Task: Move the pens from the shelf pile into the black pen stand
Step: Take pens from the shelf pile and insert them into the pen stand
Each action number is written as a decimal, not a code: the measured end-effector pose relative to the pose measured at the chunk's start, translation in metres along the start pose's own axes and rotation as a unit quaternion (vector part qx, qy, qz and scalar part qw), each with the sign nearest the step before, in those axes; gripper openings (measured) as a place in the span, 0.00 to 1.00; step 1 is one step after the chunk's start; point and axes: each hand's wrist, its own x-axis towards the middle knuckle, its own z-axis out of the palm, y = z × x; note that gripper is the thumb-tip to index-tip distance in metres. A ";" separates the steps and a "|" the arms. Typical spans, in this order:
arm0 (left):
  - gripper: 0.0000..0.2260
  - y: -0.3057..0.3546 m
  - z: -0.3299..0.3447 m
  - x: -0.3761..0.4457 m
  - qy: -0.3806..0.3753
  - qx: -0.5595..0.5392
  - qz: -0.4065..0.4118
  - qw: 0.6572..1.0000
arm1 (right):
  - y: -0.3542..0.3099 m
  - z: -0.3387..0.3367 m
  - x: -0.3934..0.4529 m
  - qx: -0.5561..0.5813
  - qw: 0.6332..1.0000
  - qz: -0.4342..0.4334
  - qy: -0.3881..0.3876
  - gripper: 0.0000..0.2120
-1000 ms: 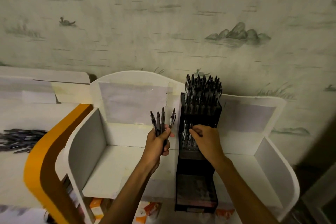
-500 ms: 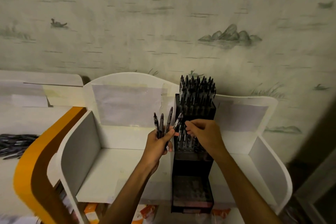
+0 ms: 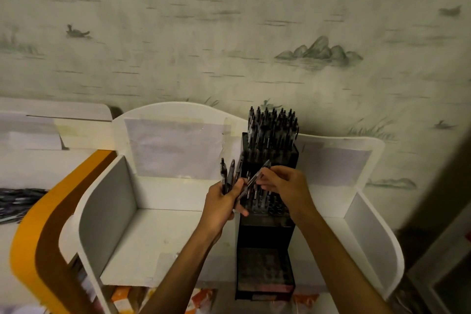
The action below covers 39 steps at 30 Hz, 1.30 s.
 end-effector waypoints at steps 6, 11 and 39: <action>0.16 -0.014 -0.012 0.006 0.077 0.031 0.000 0.997 | -0.003 -0.021 0.010 -0.003 0.995 -0.051 0.089 0.05; 0.13 -0.013 -0.017 0.006 0.081 0.006 0.005 0.997 | 0.012 -0.027 0.012 -0.199 0.964 -0.157 0.084 0.04; 0.11 -0.007 -0.013 0.006 0.087 -0.022 0.012 0.996 | 0.049 -0.012 0.008 -0.339 0.933 -0.119 0.026 0.08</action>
